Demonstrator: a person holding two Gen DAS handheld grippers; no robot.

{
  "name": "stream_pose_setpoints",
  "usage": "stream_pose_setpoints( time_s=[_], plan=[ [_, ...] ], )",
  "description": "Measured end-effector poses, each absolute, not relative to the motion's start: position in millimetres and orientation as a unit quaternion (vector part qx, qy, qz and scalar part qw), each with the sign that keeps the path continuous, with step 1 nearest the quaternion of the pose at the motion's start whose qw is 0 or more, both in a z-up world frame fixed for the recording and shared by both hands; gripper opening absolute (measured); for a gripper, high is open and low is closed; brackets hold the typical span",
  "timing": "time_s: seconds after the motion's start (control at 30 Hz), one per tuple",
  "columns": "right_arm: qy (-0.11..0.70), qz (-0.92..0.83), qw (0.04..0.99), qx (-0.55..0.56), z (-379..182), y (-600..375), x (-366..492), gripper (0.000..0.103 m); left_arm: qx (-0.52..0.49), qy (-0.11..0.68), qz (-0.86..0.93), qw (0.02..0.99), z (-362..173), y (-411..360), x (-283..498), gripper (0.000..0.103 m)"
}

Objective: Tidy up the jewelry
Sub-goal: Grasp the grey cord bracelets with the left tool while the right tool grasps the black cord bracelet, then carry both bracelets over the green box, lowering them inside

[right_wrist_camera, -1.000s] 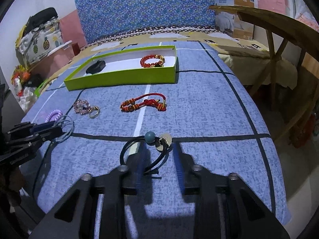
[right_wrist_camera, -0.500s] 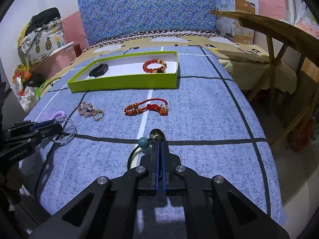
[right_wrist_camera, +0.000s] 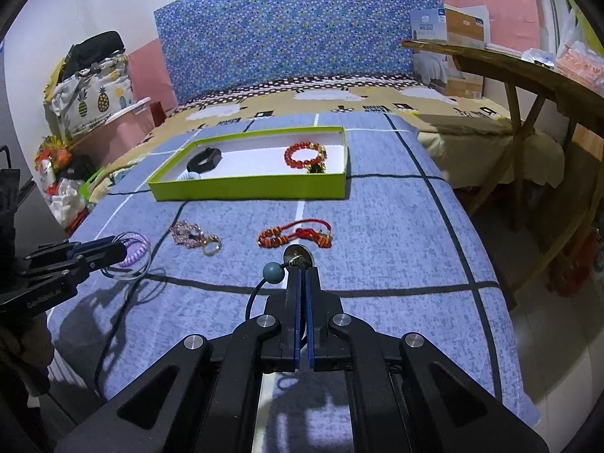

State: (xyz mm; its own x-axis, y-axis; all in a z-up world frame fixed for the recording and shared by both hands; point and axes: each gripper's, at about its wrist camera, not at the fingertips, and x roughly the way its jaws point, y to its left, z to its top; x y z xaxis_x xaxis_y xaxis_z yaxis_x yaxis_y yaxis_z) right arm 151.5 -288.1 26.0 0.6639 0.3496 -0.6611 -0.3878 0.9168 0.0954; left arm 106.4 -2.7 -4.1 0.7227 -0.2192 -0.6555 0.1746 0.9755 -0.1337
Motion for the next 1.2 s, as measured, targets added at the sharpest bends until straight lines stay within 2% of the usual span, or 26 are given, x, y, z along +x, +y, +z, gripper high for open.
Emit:
stream_pose_setpoints(
  time_s=[0.6,1.2],
  plan=[
    [0.334,0.231,0.913,-0.044,47,-266,182,0.001,-0.031,0.329,-0.098,0.939,24,5,133,0.016],
    [0.324,0.244,0.912,-0.058,62,-235,262,0.001,-0.022,0.321,-0.074,0.944,38,21,208,0.016]
  ],
)
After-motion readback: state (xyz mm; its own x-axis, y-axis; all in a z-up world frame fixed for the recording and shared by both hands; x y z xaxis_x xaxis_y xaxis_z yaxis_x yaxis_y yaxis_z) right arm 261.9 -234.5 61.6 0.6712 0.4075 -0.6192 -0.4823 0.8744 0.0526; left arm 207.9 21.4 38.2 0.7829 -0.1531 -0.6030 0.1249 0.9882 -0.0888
